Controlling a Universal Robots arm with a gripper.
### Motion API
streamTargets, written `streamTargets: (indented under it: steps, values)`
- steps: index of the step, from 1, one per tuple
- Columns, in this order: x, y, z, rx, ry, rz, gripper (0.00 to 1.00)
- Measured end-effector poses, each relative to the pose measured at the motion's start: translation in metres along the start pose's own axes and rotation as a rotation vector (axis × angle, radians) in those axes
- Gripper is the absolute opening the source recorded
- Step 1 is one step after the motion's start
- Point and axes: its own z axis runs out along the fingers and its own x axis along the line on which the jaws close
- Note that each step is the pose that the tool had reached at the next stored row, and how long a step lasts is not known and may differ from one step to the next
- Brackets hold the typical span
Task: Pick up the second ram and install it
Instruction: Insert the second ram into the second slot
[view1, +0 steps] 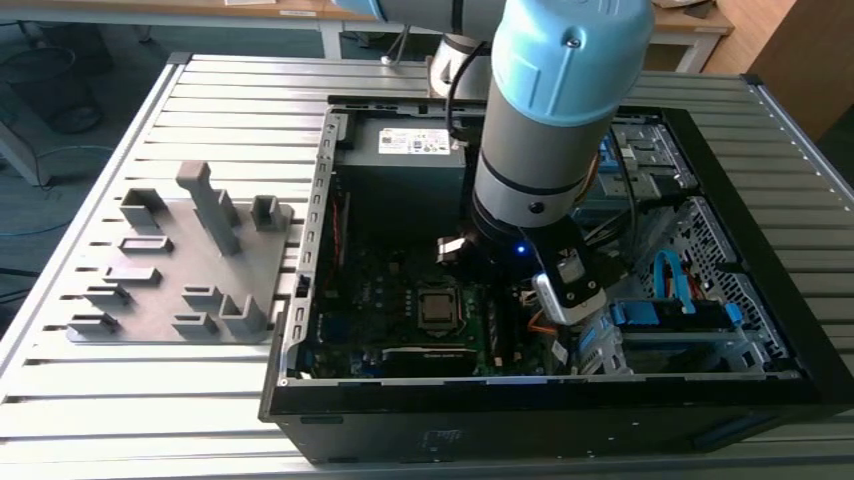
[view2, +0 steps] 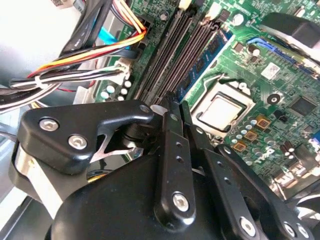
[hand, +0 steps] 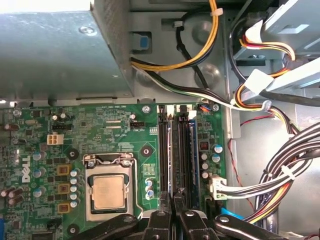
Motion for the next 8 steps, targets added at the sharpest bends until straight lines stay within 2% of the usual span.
streamTargets:
  steps: [8]
  values:
    - [0.0000, 0.0041, 0.0037, 0.0041, -0.0001, 0.002, 0.14]
